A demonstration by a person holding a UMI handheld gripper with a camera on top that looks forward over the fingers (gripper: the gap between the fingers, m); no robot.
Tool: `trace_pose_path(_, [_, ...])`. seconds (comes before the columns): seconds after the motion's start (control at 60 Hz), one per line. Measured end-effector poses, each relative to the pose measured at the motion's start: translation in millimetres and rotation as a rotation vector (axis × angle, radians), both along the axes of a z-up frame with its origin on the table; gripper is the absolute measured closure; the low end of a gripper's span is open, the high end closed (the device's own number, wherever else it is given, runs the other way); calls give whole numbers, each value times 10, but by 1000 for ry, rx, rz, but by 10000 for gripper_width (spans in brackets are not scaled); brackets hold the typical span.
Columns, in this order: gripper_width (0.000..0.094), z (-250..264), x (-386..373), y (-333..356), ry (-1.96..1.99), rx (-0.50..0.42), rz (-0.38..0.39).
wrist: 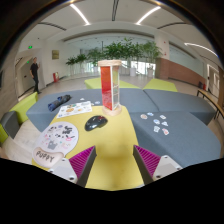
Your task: Arrange mouse
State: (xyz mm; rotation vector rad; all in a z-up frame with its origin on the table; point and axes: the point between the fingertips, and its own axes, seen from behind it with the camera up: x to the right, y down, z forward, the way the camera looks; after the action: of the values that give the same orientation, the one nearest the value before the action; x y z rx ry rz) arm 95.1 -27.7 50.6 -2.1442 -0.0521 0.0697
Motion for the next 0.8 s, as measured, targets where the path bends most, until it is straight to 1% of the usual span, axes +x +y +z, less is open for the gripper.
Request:
trace_pose_path(0.033, [136, -23, -75, 99, 4, 3, 25])
trace_pose_path(0.05, [138, 106, -285, -65, 3, -3, 34])
trace_pose_path(0.083, [139, 61, -366, 37, 4, -9, 59])
trace_pose_path(0.1, [138, 36, -408, 95, 5, -12, 71])
trace_pose_path(0.133, [141, -161, -398, 437, 14, -14, 88])
trace_pose_path(0.233, [139, -339, -664, 804, 80, -44, 109])
trace_pose_path(0.467, [131, -515, -1000, 1520, 139, -59, 74])
trace_pose_path(0.567, [129, -520, -1113, 1743, 91, -47, 74])
trace_pose_path(0.683, [147, -616, -1223, 1929, 18, -50, 62])
trace_pose_path(0.75, [191, -660, -1208, 1990, -15, -48, 27])
trace_pose_path(0.767, [226, -654, -1216, 1998, -13, -45, 21])
trace_pose_path(0.8, [369, -665, -1222, 1998, -10, -50, 12])
